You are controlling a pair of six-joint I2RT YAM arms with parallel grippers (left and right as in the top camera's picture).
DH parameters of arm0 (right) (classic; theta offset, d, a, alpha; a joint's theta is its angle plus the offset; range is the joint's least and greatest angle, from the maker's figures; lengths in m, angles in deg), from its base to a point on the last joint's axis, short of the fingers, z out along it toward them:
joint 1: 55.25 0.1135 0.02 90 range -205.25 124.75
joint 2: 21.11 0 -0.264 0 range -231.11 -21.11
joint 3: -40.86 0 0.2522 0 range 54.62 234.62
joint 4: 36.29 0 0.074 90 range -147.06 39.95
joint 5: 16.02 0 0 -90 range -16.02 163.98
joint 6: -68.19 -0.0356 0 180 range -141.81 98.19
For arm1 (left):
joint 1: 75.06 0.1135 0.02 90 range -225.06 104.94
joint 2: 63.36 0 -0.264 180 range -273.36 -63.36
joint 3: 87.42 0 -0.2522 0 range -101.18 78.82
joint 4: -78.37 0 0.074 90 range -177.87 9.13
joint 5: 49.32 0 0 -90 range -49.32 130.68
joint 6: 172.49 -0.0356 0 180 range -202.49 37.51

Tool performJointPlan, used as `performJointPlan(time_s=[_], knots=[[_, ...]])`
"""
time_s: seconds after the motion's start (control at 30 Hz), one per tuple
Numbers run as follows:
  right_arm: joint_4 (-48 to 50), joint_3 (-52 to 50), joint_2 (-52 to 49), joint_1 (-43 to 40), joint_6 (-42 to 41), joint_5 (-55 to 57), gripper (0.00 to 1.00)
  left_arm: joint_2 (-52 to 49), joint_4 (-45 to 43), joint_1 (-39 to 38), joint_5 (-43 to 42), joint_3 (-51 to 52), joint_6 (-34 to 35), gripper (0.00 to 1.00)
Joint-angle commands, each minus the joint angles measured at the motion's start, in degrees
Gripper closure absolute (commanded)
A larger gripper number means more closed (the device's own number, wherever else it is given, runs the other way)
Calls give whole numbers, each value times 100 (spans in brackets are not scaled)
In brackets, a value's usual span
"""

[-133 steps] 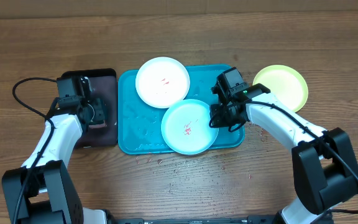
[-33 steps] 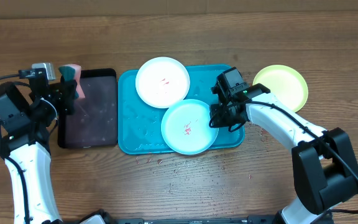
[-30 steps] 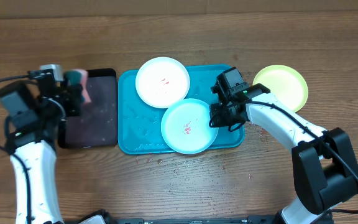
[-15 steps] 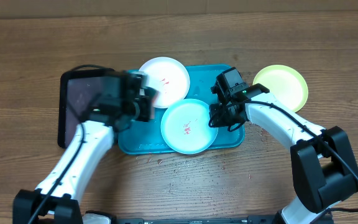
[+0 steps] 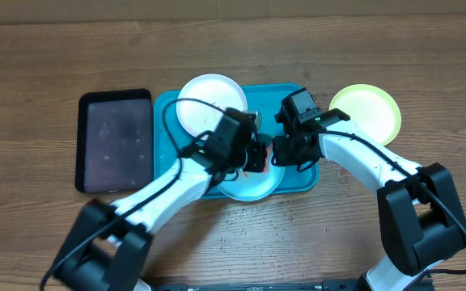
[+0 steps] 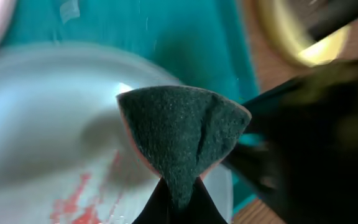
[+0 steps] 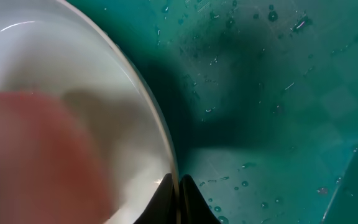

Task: Clean dirty plates on tray and stack at the side
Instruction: 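Scrub the light-blue plate with the sponge in the left gripper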

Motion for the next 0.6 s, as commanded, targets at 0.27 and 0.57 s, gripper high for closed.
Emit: performJointPlan(time_s=[0.27, 0.57], knots=[[-9, 136, -66, -11, 70, 44, 96, -398, 592, 361, 723, -114, 1032, 96], [-7, 136, -66, -11, 70, 44, 96, 435, 837, 575, 719, -114, 750, 96]])
